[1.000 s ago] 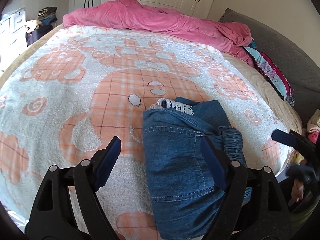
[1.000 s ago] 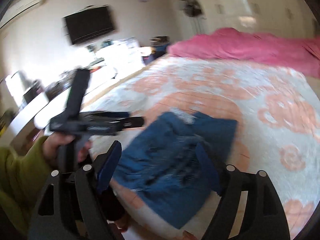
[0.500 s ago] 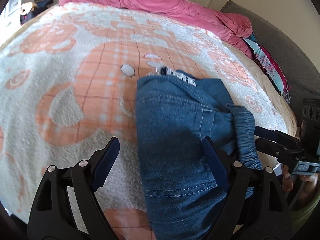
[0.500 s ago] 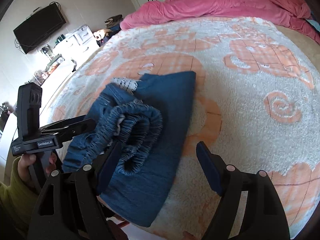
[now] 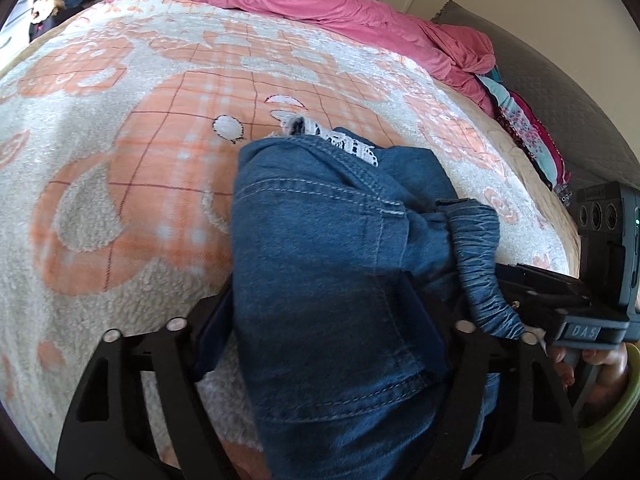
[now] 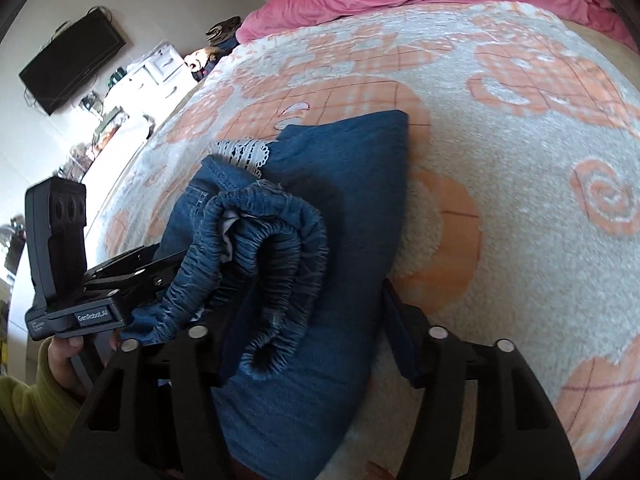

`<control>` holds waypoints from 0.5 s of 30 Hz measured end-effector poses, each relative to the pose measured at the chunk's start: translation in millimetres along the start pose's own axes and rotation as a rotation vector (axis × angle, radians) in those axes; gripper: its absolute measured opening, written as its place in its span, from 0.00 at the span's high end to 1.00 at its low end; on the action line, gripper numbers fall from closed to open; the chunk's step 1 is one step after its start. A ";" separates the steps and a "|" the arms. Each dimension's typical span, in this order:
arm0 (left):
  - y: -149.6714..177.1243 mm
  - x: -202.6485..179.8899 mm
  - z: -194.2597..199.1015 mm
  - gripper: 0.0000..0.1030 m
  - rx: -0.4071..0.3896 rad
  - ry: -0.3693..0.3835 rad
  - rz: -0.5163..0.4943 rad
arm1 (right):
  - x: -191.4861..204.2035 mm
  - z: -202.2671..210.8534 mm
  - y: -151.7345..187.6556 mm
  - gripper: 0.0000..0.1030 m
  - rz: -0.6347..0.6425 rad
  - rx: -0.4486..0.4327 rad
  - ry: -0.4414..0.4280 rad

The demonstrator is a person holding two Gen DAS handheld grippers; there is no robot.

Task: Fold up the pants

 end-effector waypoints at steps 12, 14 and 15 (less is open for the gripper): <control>-23.2 -15.2 25.7 0.69 -0.060 0.050 -0.003 | 39.0 27.3 -13.9 0.84 0.098 -0.160 -0.046; -33.0 -17.7 29.0 0.69 -0.091 0.036 -0.014 | 46.7 27.2 -26.0 0.84 0.126 -0.171 -0.049; -40.4 -18.7 29.2 0.69 -0.104 0.035 -0.019 | 49.2 27.0 -31.2 0.84 0.145 -0.177 -0.042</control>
Point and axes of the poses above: each gripper's, at about its wrist camera, not at the fingertips, and z roughly against the way its jaws point, x to its left, y to its underside, the point moved 1 cm from there along -z, roughly the way its jaws point, and after that the axes turned 13 degrees about -x, right-handed, at the moved point
